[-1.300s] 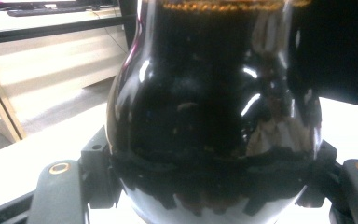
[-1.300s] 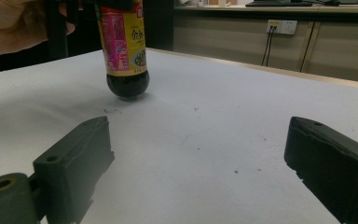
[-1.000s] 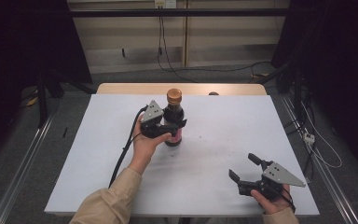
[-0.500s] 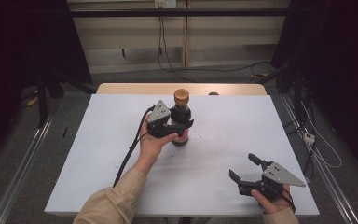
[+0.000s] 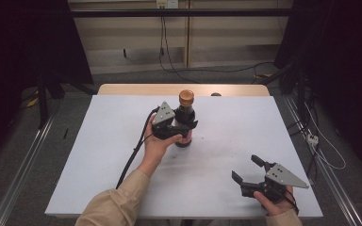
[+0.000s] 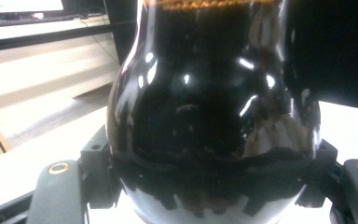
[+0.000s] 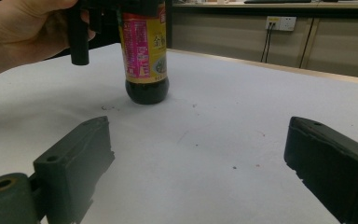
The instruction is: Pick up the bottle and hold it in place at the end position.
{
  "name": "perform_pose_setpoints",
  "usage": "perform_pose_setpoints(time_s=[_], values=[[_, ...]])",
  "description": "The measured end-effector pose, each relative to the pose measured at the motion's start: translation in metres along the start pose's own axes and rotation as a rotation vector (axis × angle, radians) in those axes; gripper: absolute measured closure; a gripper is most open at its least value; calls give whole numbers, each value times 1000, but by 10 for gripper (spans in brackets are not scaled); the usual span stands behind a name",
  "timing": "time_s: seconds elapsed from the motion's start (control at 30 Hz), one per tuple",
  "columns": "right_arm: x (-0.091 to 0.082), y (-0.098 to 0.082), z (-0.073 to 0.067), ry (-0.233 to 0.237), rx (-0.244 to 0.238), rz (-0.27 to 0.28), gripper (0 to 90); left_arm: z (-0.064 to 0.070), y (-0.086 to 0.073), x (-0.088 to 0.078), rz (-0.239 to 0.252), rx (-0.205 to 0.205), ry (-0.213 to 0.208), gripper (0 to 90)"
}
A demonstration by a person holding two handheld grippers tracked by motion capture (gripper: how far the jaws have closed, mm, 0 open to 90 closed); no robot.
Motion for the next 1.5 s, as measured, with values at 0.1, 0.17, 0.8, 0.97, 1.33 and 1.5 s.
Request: perform_pose_setpoints(time_s=[0.1,0.17,0.8,0.97,1.33,1.5], values=[[0,0,-1,2,-1,-2,69,1,0,1,11,-19,2,272],[0,0,0,1,-1,-3,69,-1,-1,0,-5,-7,3,271],[13,-4,-8,34,-25,-49,64,-6,-5,-6,7,-36,-20,276],[18,3,-3,34,-18,-47,58,-6,-6,-6,8,-30,-44,278],[40,22,2,45,29,-68,32,-6,-6,-5,19,-35,-70,280],[52,30,0,53,38,-76,25,-6,-6,-6,-1,-40,-52,276]])
Point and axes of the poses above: each handheld gripper's, and its own axes: x roughly forward along the jaws, y roughly out of its top, z roughly to its right, the point moved 9 cm from there along x, roughly forward along the jaws, and after that the axes turned 7 degrees about y, right-handed, at the moved point
